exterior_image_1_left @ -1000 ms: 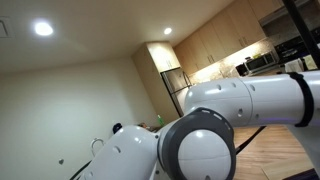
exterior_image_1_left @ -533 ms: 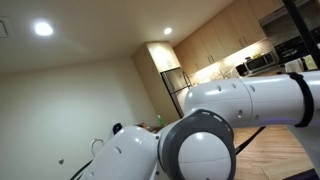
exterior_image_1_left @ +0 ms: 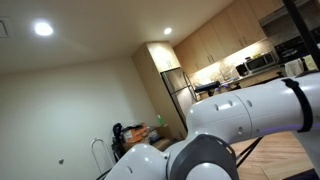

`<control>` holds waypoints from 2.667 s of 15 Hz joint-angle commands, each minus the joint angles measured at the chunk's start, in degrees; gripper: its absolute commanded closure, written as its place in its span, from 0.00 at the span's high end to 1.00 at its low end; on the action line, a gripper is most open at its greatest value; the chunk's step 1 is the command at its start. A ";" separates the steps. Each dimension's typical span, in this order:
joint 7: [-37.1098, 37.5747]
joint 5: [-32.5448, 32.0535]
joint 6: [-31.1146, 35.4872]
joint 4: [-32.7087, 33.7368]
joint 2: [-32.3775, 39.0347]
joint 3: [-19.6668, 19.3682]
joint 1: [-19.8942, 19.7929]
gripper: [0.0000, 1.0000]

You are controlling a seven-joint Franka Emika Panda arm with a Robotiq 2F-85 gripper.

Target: Pick up the dark blue clothing from the sofa and put it inside the laundry bag

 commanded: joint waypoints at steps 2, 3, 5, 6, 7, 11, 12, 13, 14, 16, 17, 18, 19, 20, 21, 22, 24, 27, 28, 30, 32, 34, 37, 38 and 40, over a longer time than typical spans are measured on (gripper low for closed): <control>2.01 3.53 -4.88 7.32 6.19 -0.43 0.12 1.00; 3.39 4.02 -5.41 7.93 6.92 -0.83 0.34 1.00; 6.18 4.89 -5.86 8.42 8.22 -1.42 0.74 1.00; 8.31 5.14 -6.45 8.37 8.75 -1.99 1.14 1.00; 10.10 5.25 -7.09 8.50 9.08 -2.41 1.47 1.00; 19.23 5.03 -6.58 4.76 6.62 -5.57 3.43 1.00; 22.08 4.38 -6.99 5.38 6.62 -6.79 4.49 1.00; 24.13 4.20 -7.33 5.59 6.59 -7.50 5.21 1.00; 25.68 3.69 -6.70 3.36 5.29 -7.61 5.37 1.00; 28.03 4.32 -6.26 2.36 4.86 -7.94 5.83 1.00; 28.34 4.43 -5.36 1.95 4.73 -7.82 5.88 1.00; 25.71 4.45 -1.45 3.66 6.14 -7.66 6.15 1.00; 23.37 3.50 1.24 3.42 6.17 -7.94 6.49 1.00; 25.56 4.45 -2.00 3.78 6.18 -7.81 6.25 1.00; 25.02 4.34 -0.56 3.78 6.18 -7.85 6.38 1.00; 24.74 4.29 0.05 3.77 6.18 -7.87 6.48 1.00; 26.38 3.03 -5.69 5.76 6.18 -9.55 7.45 1.00; 32.72 3.08 -9.04 0.26 2.48 -12.46 7.60 1.00; 35.93 3.11 -8.88 -1.73 1.19 -13.58 7.95 1.00; 40.28 3.28 -7.35 -4.79 -0.52 -14.98 8.54 1.00; 42.48 3.56 -6.44 -7.67 -1.41 -15.74 8.84 1.00; 43.82 3.80 -5.67 -11.40 -2.18 -15.84 9.00 1.00; 46.83 3.58 -3.33 -18.43 -3.58 -16.66 9.21 1.00; 46.86 3.62 -2.65 -20.55 -3.61 -16.77 8.86 1.00; 45.15 4.02 -0.13 -23.12 -2.75 -16.45 7.76 1.00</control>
